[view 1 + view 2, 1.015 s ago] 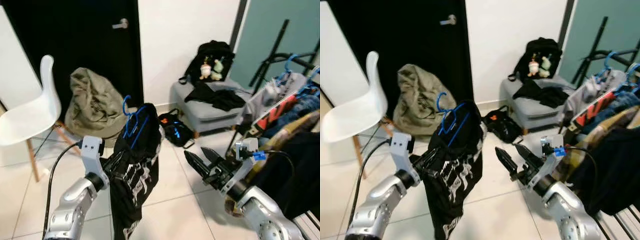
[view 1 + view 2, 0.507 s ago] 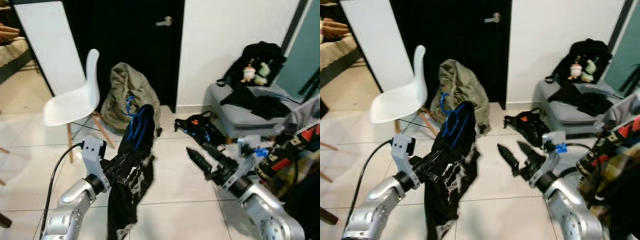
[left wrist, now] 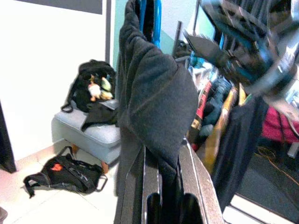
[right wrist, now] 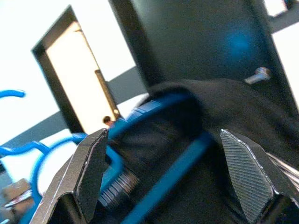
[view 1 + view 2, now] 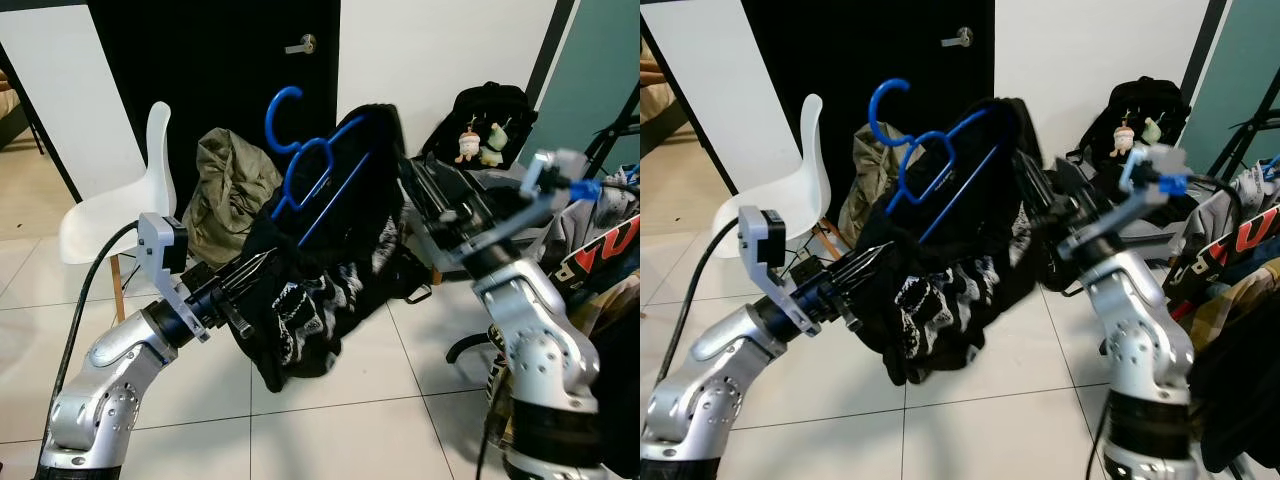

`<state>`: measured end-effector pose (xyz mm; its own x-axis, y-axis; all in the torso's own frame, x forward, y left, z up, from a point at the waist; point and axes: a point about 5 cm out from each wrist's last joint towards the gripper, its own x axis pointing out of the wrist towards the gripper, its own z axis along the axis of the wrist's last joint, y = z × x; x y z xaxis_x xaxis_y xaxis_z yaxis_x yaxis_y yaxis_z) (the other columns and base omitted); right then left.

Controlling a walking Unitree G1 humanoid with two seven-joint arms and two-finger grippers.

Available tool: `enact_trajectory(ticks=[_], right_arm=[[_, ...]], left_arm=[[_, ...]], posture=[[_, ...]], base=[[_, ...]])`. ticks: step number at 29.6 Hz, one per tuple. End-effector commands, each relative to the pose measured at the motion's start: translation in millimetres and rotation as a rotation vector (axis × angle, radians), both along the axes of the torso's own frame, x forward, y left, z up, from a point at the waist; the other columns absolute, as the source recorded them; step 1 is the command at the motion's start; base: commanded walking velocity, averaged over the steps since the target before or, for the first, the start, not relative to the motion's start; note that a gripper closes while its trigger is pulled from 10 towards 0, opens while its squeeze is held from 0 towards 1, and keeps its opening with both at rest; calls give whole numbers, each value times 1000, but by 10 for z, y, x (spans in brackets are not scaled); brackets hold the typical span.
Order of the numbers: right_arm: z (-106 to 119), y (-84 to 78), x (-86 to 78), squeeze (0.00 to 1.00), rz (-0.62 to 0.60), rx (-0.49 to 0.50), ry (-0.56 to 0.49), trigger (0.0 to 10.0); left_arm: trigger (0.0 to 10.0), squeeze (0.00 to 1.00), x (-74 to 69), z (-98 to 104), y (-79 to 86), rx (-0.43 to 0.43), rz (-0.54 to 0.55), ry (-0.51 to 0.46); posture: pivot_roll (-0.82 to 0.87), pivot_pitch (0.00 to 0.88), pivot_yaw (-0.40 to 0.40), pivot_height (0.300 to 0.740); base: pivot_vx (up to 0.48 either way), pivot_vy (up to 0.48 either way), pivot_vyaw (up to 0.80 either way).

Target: Hang hanger

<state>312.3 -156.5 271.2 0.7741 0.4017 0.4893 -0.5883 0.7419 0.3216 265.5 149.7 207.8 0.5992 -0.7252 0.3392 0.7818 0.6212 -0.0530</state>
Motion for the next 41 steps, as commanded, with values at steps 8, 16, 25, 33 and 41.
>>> enact_trajectory(ticks=[8, 16, 25, 33, 41], right_arm=[[106, -15, 117, 0, -142, -124, -12, 10000], [160, -220, 160, 0, -297, -163, -9, 10000], [67, -205, 201, 0, -283, -180, 33, 10000], [14, -104, 226, 0, -223, -163, 65, 10000], [-64, -159, 288, 0, -294, -244, 116, 0]], left_arm=[[10000, 0, -46, 171, -18, 6, 5, -72], [10000, 0, -119, 371, -43, -6, -6, -122], [10000, 0, -156, 418, -75, 3, -34, -138], [10000, 0, -206, 474, -76, 13, -48, -152], [10000, 0, -228, 524, -97, 14, -53, -159]], posture=[[-18, 0, -12, 740], [-19, 0, -20, 740], [-17, 0, -19, 740], [-12, 0, -24, 740], [-14, 0, -24, 740]], base=[[0, 0, 0], [0, 0, 0], [0, 0, 0], [0, 0, 0], [0, 0, 0]])
